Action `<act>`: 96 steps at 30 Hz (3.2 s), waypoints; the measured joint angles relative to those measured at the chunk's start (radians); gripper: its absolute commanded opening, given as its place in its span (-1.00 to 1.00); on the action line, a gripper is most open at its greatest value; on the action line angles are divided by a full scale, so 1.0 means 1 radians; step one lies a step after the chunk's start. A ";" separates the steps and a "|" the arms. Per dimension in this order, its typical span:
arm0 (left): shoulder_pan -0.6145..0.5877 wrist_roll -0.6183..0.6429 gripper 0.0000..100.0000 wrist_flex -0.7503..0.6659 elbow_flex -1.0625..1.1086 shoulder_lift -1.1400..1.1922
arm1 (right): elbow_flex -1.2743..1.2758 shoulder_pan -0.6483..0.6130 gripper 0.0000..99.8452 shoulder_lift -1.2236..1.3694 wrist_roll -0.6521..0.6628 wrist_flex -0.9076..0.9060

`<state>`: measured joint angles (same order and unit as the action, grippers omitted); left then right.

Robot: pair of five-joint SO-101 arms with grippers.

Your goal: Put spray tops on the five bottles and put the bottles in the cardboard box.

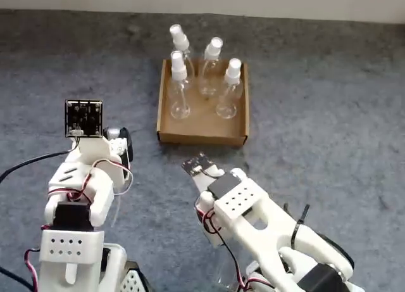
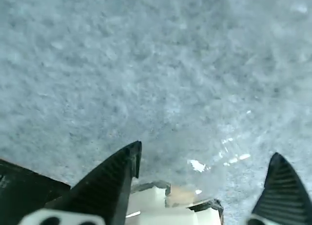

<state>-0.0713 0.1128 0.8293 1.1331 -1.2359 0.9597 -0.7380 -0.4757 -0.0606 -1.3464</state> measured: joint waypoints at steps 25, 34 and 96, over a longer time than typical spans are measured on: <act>0.000 0.000 -0.99 0.000 0.000 0.003 | -0.006 0.707 -0.93 0.000 0.270 0.222; 0.000 0.000 -0.99 0.000 0.000 0.003 | -0.199 0.411 -0.72 0.000 0.575 -0.169; 0.000 0.000 -0.99 -0.002 0.000 0.003 | -0.176 -0.121 -0.70 -0.230 0.499 -0.330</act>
<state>-0.0713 0.1128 0.8278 1.1331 -1.2329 0.7833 -0.8592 -0.7058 0.4381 -1.6763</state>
